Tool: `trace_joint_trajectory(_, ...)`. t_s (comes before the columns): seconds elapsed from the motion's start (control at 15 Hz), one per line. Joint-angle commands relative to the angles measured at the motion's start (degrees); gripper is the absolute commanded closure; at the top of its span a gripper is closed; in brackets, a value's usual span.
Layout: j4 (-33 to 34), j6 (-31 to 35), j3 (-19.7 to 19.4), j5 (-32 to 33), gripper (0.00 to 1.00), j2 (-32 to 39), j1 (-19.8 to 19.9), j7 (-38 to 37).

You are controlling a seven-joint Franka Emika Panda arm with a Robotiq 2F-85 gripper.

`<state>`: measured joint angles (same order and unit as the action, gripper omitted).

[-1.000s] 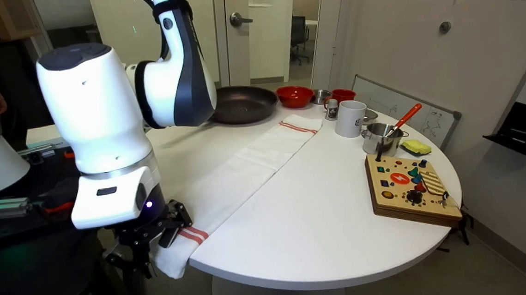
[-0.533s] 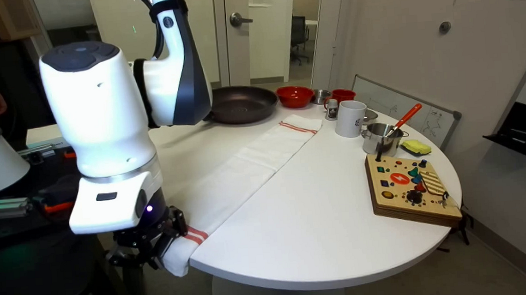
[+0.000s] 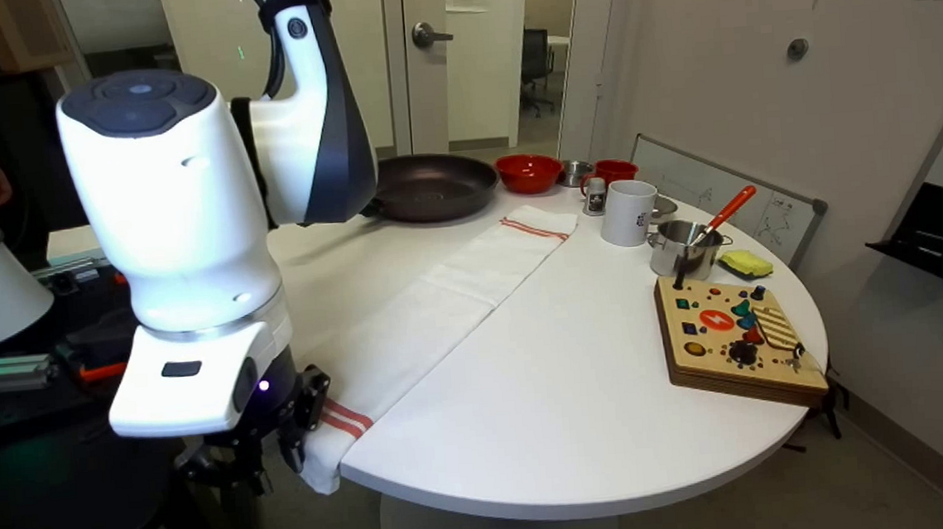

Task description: Fold the towel in half

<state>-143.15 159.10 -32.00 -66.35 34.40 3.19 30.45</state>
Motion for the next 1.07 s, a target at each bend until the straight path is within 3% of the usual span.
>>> trace_joint_trajectory(0.0,-0.2,-0.6,-1.2,0.6,0.37,-1.9,-0.6,-1.6)
trace_joint_trajectory(0.33,-0.1,0.5,-2.8,0.5,0.02,-1.4,-1.0,-1.5)
trace_joint_trajectory(1.0,0.2,0.9,-3.6,0.9,0.0,-1.2,-2.1,-2.2)
